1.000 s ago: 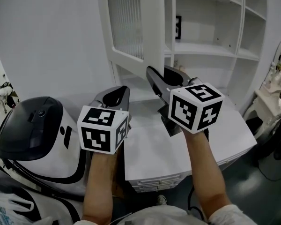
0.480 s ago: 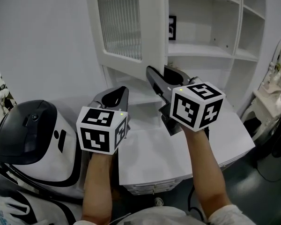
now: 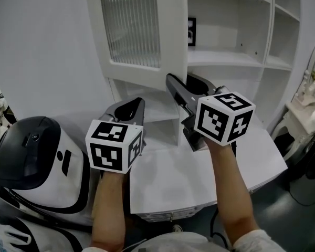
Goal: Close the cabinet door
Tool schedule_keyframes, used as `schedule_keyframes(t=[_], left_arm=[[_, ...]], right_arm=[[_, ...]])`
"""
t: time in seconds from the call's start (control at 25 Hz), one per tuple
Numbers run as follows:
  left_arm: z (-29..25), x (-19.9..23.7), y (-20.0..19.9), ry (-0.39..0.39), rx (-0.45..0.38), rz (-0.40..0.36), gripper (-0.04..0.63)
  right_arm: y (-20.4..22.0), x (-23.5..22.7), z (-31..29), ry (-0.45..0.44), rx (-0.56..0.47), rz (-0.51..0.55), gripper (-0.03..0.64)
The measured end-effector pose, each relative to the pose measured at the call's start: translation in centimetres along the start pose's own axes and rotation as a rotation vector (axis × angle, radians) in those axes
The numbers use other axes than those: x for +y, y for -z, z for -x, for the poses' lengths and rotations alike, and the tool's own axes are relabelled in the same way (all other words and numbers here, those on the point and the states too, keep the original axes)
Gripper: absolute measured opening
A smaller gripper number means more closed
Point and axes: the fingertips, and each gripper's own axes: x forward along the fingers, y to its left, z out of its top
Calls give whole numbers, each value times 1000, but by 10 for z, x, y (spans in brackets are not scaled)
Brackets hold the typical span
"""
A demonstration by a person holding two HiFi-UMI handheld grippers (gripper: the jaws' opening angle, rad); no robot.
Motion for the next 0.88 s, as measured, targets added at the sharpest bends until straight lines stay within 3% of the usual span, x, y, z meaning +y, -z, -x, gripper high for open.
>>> schedule_keyframes(t=[0.88], left_arm=[[-64, 7, 6, -7, -13, 63, 0]], right_arm=[[4, -70, -27, 47, -23, 17, 169]])
